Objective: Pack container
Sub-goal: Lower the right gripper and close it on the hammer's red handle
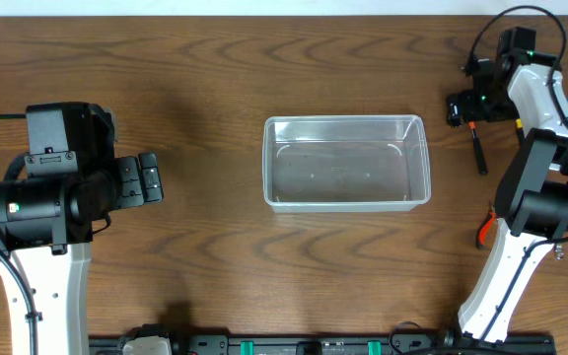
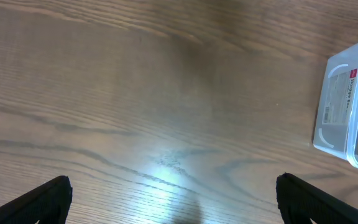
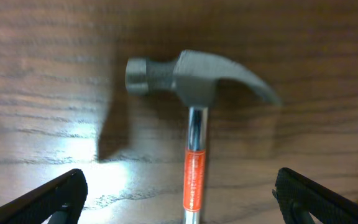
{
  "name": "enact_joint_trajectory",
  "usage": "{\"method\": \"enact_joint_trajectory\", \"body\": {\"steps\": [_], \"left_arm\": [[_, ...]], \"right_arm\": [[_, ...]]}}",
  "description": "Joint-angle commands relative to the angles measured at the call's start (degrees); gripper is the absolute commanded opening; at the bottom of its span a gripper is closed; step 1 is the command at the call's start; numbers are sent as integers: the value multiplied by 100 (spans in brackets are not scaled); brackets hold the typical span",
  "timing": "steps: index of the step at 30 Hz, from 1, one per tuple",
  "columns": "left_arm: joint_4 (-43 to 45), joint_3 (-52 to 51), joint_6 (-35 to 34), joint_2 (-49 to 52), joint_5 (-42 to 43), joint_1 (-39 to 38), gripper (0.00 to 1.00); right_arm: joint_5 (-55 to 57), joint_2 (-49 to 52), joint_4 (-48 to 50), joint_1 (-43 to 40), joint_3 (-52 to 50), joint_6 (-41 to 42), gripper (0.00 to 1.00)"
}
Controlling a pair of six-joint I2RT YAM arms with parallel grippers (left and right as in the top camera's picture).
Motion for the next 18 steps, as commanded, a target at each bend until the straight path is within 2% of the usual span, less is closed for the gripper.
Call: {"method": "enact_joint_trajectory", "body": {"steps": [1, 18], "left_arm": [[-15, 20, -55, 33, -44, 28, 98], [-15, 20, -55, 33, -46, 28, 98]], "right_arm": [[17, 107, 17, -109, -101, 79, 99], [15, 107, 66, -142, -103, 81, 99]]}}
